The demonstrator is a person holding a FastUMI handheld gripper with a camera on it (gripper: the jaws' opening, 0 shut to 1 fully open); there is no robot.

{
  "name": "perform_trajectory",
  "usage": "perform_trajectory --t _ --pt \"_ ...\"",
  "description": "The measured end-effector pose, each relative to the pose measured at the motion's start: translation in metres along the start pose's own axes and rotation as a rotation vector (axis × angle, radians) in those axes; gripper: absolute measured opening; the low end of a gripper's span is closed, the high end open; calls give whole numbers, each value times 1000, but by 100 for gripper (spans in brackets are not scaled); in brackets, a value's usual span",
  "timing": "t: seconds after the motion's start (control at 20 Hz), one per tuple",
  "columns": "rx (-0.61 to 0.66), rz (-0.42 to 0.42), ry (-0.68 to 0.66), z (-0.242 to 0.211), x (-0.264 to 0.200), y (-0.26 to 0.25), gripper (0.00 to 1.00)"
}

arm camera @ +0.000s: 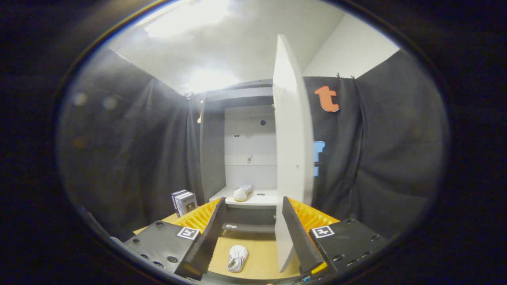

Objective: Open the shoe cabinet door, grab the shoes and put them into the shoe cabinet, then close the shoe cabinet door.

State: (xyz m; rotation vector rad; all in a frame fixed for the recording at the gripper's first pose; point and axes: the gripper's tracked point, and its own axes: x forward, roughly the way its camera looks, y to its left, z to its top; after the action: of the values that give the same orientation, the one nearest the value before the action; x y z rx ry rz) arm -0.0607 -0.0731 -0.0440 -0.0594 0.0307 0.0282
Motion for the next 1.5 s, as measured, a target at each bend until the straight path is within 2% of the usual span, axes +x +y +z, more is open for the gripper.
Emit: perform_trajectory --t 0.15,0.5,0.7,1.0,1.25,1.5 --pt "17 -3 34 -46 23 45 87" --pt "18 -33 200 -210 73 114 87" --pt "73 -37 323 -310 93 123 88" --pt "190 -89 456 -430 112 104 88" --pt "239 -99 547 -478 114 99 85" --pt "260 -98 582 -493 124 98 83"
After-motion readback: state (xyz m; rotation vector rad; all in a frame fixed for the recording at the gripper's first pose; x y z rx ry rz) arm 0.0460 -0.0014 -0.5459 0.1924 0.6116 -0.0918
